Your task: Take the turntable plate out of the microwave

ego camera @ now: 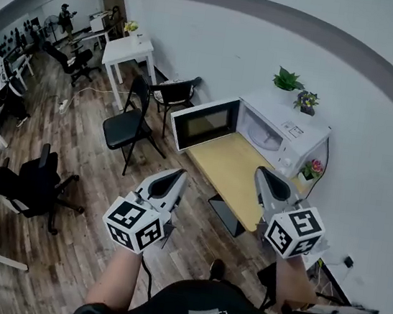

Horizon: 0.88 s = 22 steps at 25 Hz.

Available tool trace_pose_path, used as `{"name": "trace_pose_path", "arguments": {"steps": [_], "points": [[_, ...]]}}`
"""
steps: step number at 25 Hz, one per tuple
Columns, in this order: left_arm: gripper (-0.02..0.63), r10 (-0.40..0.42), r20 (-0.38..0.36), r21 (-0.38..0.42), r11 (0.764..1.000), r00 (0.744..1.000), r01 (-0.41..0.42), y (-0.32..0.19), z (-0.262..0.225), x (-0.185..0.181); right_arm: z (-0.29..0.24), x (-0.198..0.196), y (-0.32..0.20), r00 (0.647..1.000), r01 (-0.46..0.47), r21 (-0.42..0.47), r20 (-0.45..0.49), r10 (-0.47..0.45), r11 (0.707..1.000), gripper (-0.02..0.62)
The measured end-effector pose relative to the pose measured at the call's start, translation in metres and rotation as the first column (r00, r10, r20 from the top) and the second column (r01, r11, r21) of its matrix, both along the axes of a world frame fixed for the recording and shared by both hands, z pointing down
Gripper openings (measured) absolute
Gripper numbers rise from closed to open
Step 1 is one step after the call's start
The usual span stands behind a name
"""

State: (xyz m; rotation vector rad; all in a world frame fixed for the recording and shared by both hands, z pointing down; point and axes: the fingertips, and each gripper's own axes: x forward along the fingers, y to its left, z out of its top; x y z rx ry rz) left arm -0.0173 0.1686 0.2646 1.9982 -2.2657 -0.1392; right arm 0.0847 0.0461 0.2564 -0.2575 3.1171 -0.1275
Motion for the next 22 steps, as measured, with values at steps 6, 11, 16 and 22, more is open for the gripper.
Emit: {"name": "trace_pose_path", "arguments": {"steps": [6,11,16,22], "points": [[0.002,-0.005,-0.026,-0.013,1.000,1.000,0.004,-0.056,-0.003,-0.022,0.002,-0.026,-0.050,1.000,0.026,-0.013,-0.012,-0.026,1.000,0.003],[0.003,0.018,-0.050,-0.035,0.999,0.999,-0.020,-0.101,-0.006,-0.034,-0.001,-0.042,-0.091,0.999,0.043,-0.016,-0.004,-0.043,0.999,0.003],[0.003,0.013,-0.028,-0.009,1.000,1.000,-0.013,-0.142,-0.013,-0.044,-0.001,-0.046,-0.129,0.999,0.049,-0.002,0.002,-0.049,0.999,0.003],[0.003,0.029,-0.025,-0.055,0.998,0.999,-0.030,-0.183,-0.001,-0.044,0.000,-0.051,-0.162,0.999,0.032,-0.007,0.009,-0.032,0.999,0.003]]}}
